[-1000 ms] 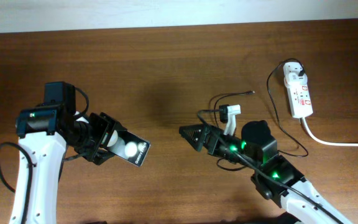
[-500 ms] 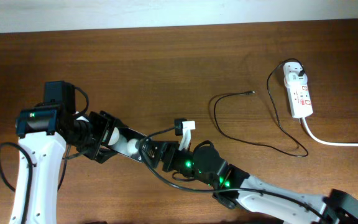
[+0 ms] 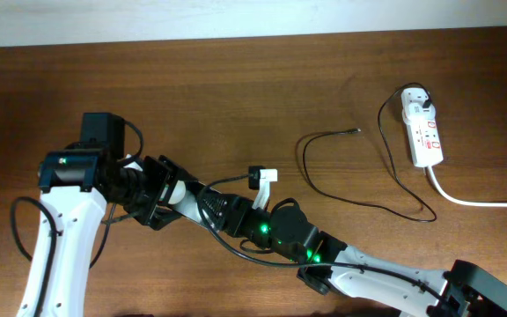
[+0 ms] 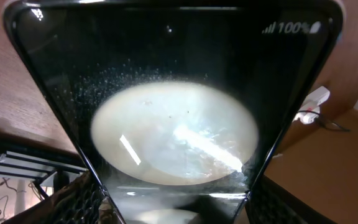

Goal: Plug charger to phone and switch on socket

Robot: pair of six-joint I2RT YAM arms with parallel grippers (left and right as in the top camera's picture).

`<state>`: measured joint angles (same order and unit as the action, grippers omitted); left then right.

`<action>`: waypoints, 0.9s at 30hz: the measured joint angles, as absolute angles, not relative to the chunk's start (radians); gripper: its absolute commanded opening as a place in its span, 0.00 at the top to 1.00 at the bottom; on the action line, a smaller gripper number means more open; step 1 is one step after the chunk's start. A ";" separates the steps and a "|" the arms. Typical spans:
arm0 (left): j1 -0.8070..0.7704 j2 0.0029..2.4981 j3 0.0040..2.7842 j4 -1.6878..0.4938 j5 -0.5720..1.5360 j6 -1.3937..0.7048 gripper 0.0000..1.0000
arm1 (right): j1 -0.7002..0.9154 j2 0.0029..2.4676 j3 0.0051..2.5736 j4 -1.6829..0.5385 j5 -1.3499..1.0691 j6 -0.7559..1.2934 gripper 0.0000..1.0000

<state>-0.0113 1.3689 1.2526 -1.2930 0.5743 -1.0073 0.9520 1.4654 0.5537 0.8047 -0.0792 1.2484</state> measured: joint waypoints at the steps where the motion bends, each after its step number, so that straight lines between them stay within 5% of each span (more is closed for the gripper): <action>1: -0.011 1.369 1.253 -1.293 0.575 -1.011 0.39 | 0.952 1.465 0.554 0.805 -0.080 1.248 0.73; 10: -0.011 1.369 1.253 -1.296 0.575 -1.015 0.36 | 0.952 1.467 0.554 0.793 -0.163 1.248 0.89; 13: -0.011 1.369 1.253 -1.302 0.568 -1.018 0.23 | 0.951 1.473 0.554 0.793 -0.171 1.229 0.92; 14: -0.011 1.369 1.253 -1.304 0.567 -1.020 0.07 | 0.951 1.473 0.554 0.792 -0.174 1.222 0.95; 15: -0.011 1.369 1.253 -1.307 0.565 -1.024 0.01 | 0.951 1.473 0.554 0.790 -0.175 1.219 0.96; 20: -0.005 1.369 1.253 -1.298 0.592 -0.998 0.01 | 0.950 1.477 0.554 0.793 -0.197 1.243 0.96; 27: 0.047 1.232 1.317 -1.327 0.640 -0.632 0.01 | 0.872 1.477 0.554 0.803 -0.291 1.350 0.96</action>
<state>0.0471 1.2316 1.3167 -1.3273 0.6403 -0.6323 0.8719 1.4769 0.5537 0.8028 -0.2913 1.3502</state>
